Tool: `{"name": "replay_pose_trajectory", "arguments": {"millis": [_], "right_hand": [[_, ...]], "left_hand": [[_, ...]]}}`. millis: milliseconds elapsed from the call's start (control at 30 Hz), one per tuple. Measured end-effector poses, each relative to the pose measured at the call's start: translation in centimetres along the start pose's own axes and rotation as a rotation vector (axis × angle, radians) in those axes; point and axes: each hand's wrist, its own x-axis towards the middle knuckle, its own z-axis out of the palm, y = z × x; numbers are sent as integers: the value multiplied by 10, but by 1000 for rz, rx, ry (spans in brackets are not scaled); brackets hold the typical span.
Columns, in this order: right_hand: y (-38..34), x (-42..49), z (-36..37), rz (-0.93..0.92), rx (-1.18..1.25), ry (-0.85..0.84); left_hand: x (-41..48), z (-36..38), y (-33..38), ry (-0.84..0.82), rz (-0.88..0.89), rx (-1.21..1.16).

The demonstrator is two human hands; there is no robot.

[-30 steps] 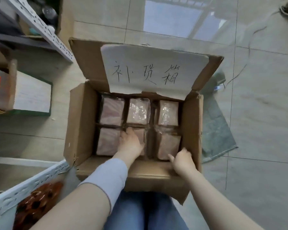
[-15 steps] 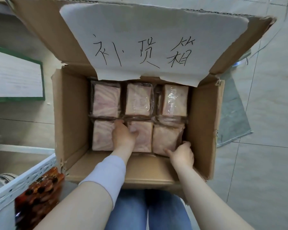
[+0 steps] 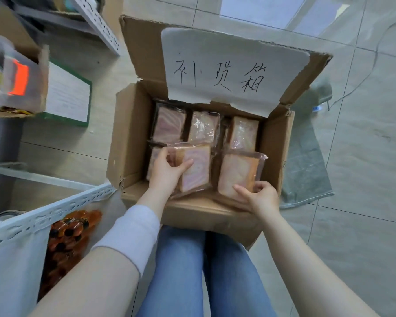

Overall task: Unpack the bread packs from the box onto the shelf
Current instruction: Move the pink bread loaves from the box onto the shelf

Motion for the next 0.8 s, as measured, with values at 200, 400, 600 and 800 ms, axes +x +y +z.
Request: {"name": "replay_pose_trajectory", "arguments": {"millis": [200, 400, 600, 800], "right_hand": [[-22, -111, -45, -253, 140, -220], [-36, -268, -70, -561, 100, -448], [-48, -448, -36, -859, 8, -647], [-35, -627, 74, -1152, -87, -835]], "left_hand": [[-134, -94, 34, 150, 147, -220], [-301, -207, 18, 484, 324, -492], [-469, -327, -41, 812, 435, -555], [-613, -449, -152, 1088, 478, -598]]}}
